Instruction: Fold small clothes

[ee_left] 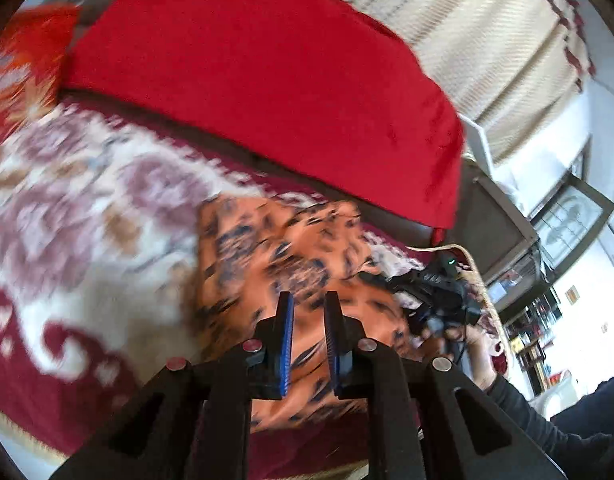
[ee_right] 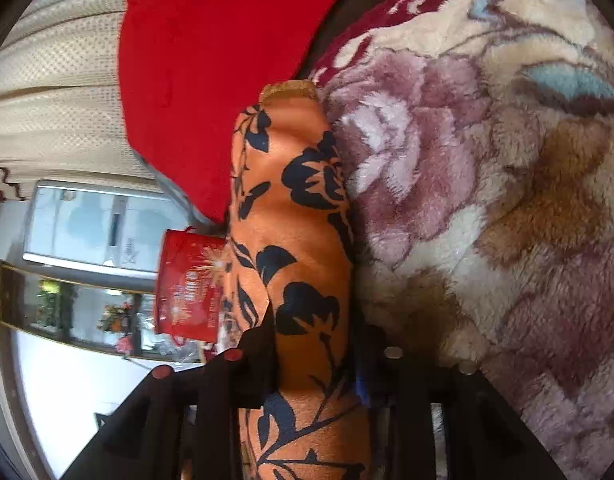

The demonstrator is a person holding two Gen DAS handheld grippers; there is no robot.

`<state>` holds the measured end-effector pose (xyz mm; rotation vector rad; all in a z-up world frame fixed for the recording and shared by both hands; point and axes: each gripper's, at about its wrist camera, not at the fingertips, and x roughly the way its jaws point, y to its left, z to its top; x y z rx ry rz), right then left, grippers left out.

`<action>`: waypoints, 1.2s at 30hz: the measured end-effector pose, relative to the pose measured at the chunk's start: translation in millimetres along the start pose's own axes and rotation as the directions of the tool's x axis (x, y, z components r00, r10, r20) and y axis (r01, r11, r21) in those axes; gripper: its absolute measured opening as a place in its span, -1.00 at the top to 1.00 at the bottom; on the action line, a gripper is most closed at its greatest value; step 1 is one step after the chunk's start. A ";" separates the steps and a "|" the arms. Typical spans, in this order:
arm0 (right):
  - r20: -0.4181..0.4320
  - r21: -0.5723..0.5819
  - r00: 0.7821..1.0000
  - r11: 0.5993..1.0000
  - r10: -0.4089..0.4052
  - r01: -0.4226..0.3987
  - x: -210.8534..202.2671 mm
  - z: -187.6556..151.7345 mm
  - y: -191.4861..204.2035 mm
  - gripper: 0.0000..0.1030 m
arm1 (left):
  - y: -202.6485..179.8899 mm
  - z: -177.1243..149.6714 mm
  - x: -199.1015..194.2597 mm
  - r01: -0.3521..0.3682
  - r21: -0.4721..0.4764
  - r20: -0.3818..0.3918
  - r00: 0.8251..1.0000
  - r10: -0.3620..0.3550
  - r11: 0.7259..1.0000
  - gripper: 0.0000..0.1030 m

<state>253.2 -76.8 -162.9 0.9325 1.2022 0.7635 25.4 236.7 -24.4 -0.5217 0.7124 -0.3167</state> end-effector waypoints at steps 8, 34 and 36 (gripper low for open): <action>0.023 -0.011 0.999 0.999 0.034 -0.034 -28.8 25.6 15.4 -0.46 | 32.4 -31.8 102.6 -0.142 -0.065 -0.190 0.974 0.128 0.988 0.79; -0.047 -0.199 0.981 0.965 -0.186 0.173 -25.2 -59.8 30.4 0.45 | 22.5 -32.9 104.5 -0.224 0.019 -0.186 0.957 0.224 0.974 0.83; -0.043 -0.183 0.982 0.968 -0.181 0.170 -23.3 -59.5 21.3 0.45 | 21.4 -33.1 104.7 -0.225 0.023 -0.184 0.957 0.226 0.974 0.83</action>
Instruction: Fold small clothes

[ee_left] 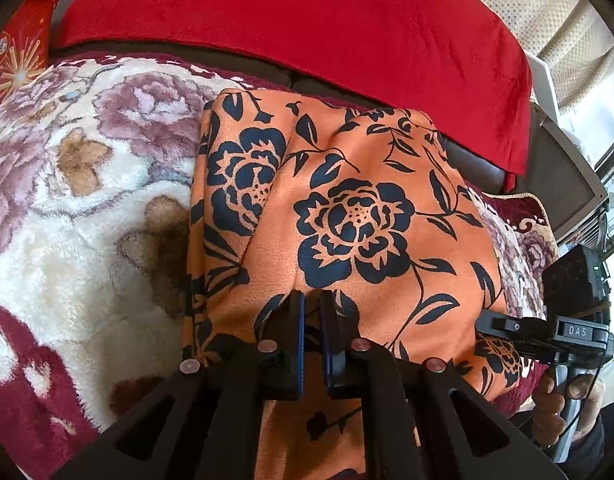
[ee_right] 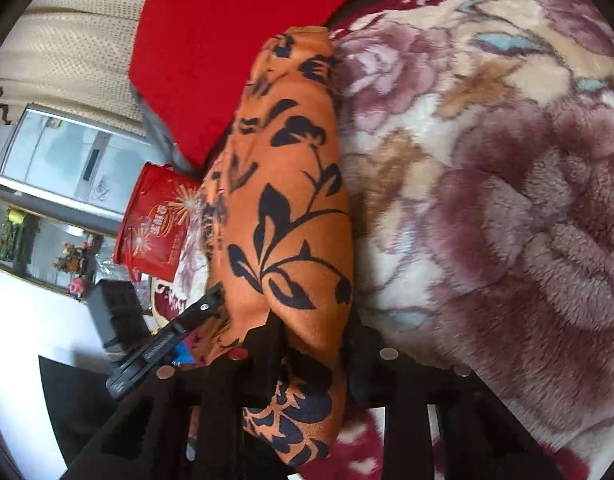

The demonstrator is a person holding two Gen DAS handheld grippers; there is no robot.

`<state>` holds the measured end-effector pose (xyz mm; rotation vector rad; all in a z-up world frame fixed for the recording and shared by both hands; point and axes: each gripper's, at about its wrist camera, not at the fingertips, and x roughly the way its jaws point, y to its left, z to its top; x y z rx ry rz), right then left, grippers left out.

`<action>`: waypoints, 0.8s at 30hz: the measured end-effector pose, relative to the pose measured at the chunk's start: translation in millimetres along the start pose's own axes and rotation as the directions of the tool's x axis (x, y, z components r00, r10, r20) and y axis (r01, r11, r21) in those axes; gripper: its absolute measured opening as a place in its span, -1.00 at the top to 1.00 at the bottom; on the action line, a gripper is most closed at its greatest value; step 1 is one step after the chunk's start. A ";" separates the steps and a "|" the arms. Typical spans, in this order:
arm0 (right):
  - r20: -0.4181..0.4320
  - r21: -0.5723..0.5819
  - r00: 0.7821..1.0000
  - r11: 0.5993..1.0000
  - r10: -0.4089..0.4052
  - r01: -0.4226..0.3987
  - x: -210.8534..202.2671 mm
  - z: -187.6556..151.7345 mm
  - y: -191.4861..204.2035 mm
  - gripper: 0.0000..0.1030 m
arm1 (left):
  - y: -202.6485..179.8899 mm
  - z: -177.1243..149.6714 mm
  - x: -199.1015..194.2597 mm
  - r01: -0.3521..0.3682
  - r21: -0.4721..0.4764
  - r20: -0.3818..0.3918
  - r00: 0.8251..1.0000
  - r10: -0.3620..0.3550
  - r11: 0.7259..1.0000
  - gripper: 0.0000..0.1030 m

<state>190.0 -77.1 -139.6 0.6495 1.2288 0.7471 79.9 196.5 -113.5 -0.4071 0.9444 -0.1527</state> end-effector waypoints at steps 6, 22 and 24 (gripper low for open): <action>0.031 0.053 0.997 0.996 0.067 -0.069 -17.7 -15.4 -4.7 -0.39 | -0.2 -0.5 0.1 -0.008 0.015 0.007 1.000 0.008 1.000 0.82; -0.007 0.046 0.990 0.989 0.141 -0.140 -16.3 -44.5 -16.7 0.20 | 31.5 -55.4 -42.2 0.099 -0.160 0.013 0.995 -0.098 0.982 0.60; -0.014 0.041 0.987 0.986 0.161 -0.160 -20.7 -43.8 -15.4 -0.06 | 51.3 -67.6 -29.6 0.128 -0.235 -0.003 0.991 -0.133 0.963 0.89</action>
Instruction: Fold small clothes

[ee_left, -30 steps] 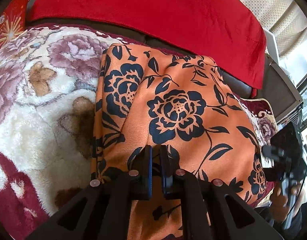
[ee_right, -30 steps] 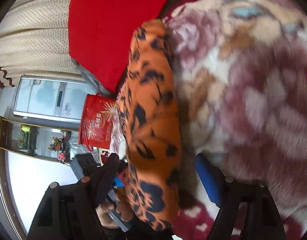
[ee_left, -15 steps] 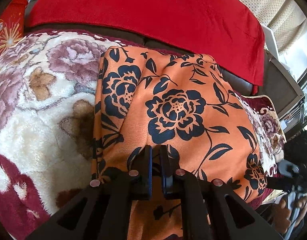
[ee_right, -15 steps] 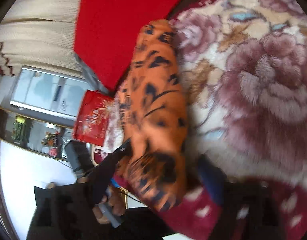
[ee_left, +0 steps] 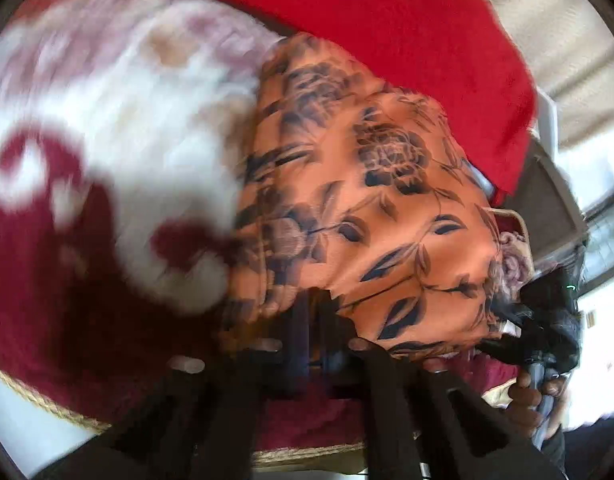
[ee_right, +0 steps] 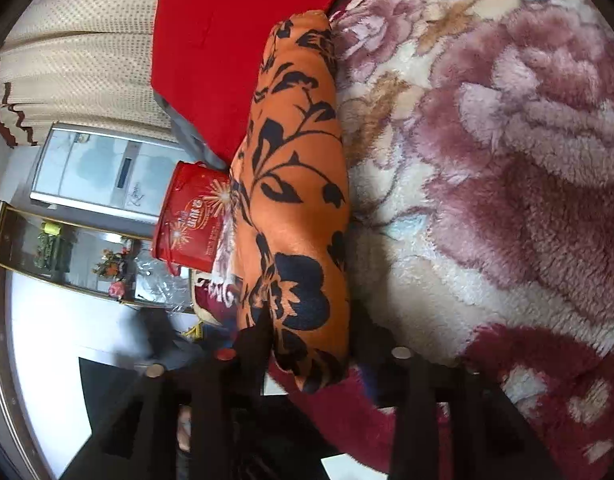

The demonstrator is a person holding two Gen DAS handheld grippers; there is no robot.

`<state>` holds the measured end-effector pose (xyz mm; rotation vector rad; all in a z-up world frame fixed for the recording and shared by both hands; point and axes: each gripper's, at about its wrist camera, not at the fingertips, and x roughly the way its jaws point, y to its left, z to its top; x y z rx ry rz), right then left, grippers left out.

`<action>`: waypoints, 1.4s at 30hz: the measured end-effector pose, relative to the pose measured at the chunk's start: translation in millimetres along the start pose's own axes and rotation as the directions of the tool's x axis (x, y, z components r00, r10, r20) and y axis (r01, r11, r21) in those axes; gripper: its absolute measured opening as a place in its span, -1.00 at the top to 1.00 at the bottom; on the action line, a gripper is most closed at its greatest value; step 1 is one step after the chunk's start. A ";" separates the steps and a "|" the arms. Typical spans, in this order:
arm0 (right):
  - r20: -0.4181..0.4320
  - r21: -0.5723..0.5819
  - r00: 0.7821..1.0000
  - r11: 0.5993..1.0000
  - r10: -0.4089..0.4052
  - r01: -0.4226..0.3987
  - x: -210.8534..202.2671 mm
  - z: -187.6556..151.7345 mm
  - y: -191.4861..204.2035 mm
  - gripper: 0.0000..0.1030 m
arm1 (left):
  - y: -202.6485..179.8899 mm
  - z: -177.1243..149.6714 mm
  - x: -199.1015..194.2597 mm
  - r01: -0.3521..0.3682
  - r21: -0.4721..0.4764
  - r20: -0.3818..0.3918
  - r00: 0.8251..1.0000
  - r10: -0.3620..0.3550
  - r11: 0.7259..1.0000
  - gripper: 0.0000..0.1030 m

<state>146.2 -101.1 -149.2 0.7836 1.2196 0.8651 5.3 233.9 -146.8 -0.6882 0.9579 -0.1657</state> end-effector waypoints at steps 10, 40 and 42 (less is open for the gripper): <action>0.087 -0.049 0.994 0.997 -0.061 0.065 -23.3 43.0 28.4 -0.65 | -34.1 69.7 -39.0 0.052 0.083 0.142 0.988 -0.064 0.995 -0.16; 0.046 0.018 0.995 0.996 -0.088 0.087 27.4 130.8 5.9 0.05 | 21.6 144.0 26.2 0.041 -0.088 0.051 0.998 -0.037 0.995 -0.01; 0.055 0.030 0.996 0.997 -0.072 0.071 18.7 122.6 5.1 -0.40 | 13.5 121.8 6.8 0.051 -0.041 0.070 0.996 -0.048 0.998 -0.17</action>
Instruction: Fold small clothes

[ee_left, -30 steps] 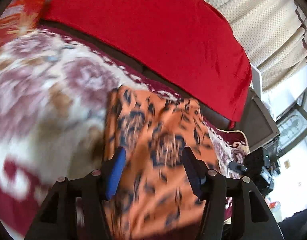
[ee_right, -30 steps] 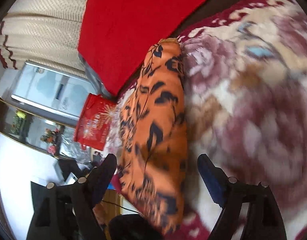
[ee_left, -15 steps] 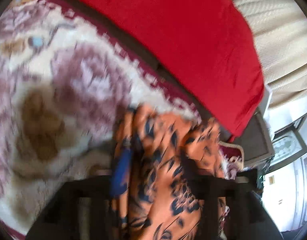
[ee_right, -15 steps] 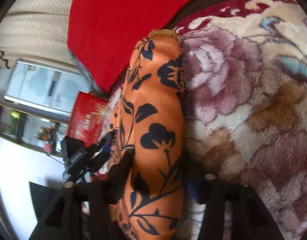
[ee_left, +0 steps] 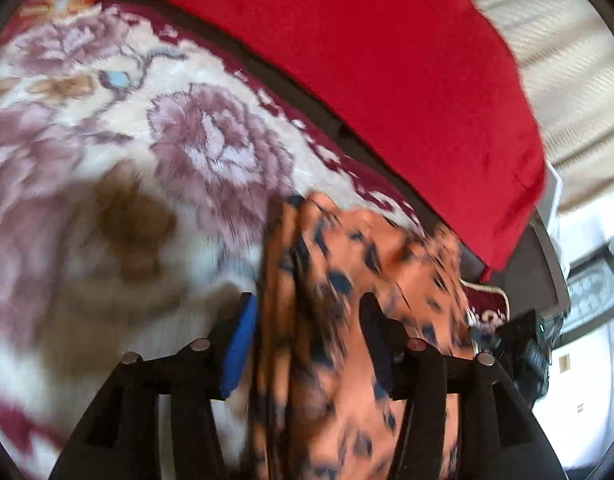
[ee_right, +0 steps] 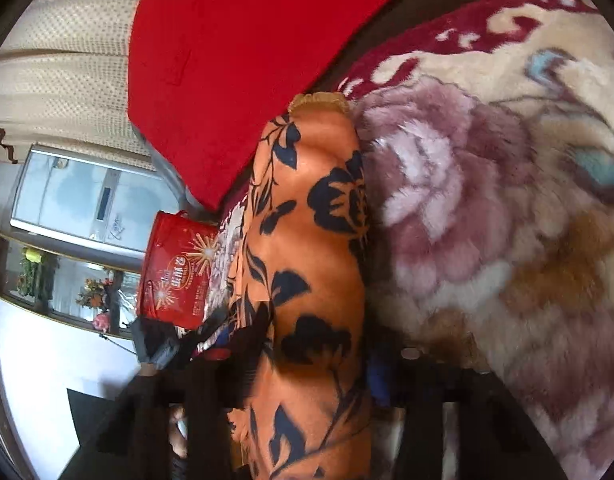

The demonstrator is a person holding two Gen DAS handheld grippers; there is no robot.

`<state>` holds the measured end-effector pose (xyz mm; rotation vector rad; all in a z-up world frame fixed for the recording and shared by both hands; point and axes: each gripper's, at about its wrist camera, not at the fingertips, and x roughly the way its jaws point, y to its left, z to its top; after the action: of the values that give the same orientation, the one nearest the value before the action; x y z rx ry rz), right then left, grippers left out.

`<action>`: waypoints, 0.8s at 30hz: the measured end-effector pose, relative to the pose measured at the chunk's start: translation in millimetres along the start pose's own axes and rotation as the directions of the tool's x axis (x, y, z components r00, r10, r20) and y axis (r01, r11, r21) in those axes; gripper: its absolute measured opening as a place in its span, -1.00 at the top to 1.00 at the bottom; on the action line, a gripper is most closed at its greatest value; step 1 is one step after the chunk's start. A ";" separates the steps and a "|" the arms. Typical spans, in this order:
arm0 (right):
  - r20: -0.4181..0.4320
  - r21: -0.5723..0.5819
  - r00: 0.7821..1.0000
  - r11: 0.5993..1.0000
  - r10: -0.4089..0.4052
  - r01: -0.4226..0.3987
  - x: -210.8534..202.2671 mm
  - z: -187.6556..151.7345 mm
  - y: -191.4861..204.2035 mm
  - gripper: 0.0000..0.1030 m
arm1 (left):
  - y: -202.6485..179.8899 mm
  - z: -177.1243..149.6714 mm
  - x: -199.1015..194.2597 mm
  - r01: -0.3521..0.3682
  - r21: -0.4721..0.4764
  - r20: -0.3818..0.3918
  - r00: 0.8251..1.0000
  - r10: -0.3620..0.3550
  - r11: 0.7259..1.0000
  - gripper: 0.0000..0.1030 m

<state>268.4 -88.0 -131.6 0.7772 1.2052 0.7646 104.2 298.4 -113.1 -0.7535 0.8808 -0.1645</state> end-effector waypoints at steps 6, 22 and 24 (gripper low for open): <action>-0.035 -0.038 0.999 0.999 0.010 -0.011 -19.0 -48.4 -5.2 -0.08 | -12.5 -51.0 1.4 -0.032 0.074 -0.025 0.999 0.034 0.997 -0.19; -0.021 -0.210 0.994 0.973 -0.107 0.101 -16.2 -30.9 37.6 0.44 | -25.6 -53.4 17.1 -0.039 0.046 -0.053 0.998 0.041 0.998 -0.30; 0.022 -0.242 0.995 0.965 -0.099 0.102 -44.2 -34.2 51.2 0.44 | -40.8 -56.4 16.6 -0.029 0.065 -0.046 0.998 0.032 0.997 -0.30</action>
<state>221.8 -94.6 -72.2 0.5138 1.1084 0.8055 79.5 231.6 -119.5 -0.6786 0.9268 -0.1833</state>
